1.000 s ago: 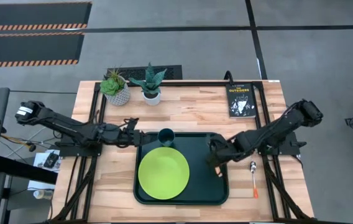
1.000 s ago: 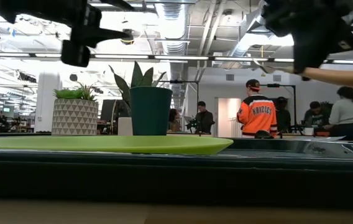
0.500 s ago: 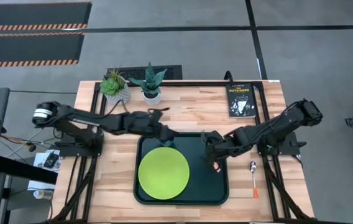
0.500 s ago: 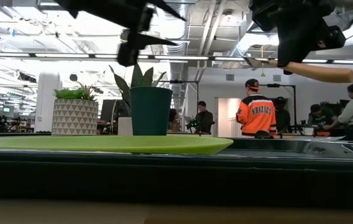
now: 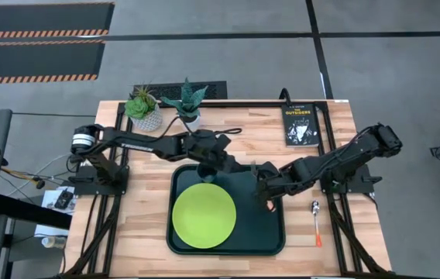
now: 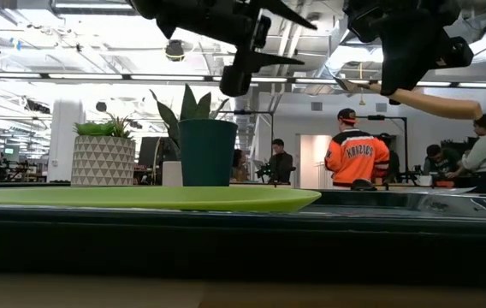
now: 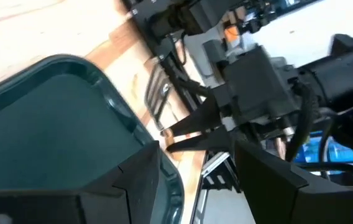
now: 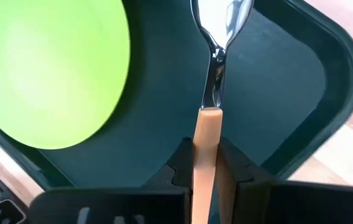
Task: Pick and place plate/cup/fork/spoon on tray
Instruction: Put the orange fork on the black serving tray to the right of the green plate
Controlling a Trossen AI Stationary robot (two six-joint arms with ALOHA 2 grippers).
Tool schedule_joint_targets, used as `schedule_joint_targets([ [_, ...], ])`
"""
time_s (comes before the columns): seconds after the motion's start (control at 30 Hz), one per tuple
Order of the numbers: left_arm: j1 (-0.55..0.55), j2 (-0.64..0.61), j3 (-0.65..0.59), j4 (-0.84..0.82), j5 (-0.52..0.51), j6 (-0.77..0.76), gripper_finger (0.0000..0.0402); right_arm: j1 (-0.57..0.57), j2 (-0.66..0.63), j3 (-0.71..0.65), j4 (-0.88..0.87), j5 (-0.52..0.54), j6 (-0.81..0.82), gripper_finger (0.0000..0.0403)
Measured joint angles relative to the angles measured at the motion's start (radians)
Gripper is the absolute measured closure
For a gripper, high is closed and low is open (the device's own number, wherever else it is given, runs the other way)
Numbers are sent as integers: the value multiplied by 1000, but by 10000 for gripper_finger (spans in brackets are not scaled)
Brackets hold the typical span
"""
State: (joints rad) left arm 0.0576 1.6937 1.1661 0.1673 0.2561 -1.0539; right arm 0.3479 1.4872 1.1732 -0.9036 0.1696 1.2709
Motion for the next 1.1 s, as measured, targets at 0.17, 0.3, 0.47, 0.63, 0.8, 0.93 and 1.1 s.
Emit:
schedule_joint_targets([
  [0.17,0,12,4,0,0,-12,209,8,-1,0,-24,13,0,363],
  [0.3,0,12,4,6,-6,-14,209,12,-1,0,-28,15,-36,363],
  [0.47,0,12,4,8,-17,-48,209,12,-1,0,-29,15,-84,363],
  [0.63,-1,12,4,10,-37,-49,209,12,-1,0,-31,15,-112,363],
  [0.8,-1,12,4,2,-52,-46,209,3,-1,0,-30,15,-160,363],
  [0.93,6,12,4,-1,-53,-44,209,-19,-1,0,-30,15,-200,363],
  [1.1,14,12,4,-42,-64,-42,209,-37,-1,0,-24,15,-254,363],
])
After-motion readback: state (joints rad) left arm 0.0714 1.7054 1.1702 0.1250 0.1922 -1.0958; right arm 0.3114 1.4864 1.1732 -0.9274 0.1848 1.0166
